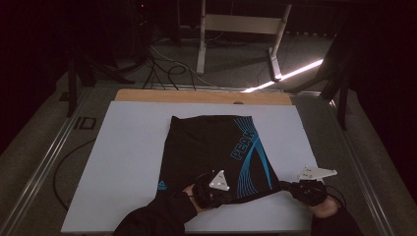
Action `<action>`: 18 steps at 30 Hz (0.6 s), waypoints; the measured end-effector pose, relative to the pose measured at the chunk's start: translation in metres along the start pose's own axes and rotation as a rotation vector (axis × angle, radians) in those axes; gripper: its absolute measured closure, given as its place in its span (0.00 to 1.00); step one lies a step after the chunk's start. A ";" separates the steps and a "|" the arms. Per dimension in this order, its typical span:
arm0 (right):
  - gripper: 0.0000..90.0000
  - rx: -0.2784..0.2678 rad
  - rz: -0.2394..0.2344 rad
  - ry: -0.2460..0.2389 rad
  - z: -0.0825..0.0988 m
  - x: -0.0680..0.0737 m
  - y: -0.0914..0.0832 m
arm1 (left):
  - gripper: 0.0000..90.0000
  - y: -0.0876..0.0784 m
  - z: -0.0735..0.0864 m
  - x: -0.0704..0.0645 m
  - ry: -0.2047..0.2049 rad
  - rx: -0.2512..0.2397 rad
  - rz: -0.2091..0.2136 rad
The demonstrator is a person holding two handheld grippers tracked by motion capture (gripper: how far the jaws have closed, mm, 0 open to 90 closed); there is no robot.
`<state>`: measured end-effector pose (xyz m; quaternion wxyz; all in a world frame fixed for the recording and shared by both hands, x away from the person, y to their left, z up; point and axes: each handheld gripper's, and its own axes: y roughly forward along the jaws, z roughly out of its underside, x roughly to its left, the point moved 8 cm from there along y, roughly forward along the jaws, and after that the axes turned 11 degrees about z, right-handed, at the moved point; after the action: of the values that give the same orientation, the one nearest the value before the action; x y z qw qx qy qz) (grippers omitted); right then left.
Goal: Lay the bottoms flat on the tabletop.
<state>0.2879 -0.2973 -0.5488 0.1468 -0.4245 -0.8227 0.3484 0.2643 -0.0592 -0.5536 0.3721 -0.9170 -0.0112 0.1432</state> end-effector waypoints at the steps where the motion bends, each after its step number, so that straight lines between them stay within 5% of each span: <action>1: 1.00 0.010 -0.003 -0.006 0.002 0.000 0.000 | 0.96 0.003 0.002 0.000 0.006 0.012 0.005; 13: 1.00 0.116 -0.006 -0.034 0.017 0.000 0.011 | 0.88 0.015 0.010 0.000 0.014 0.031 0.043; 18: 0.98 0.080 -0.023 -0.007 0.011 0.002 0.007 | 0.77 0.015 0.010 -0.003 0.032 0.029 0.068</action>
<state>0.2851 -0.2980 -0.5619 0.1650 -0.4077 -0.8134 0.3808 0.2571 -0.0634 -0.5694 0.3803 -0.9136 0.0281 0.1410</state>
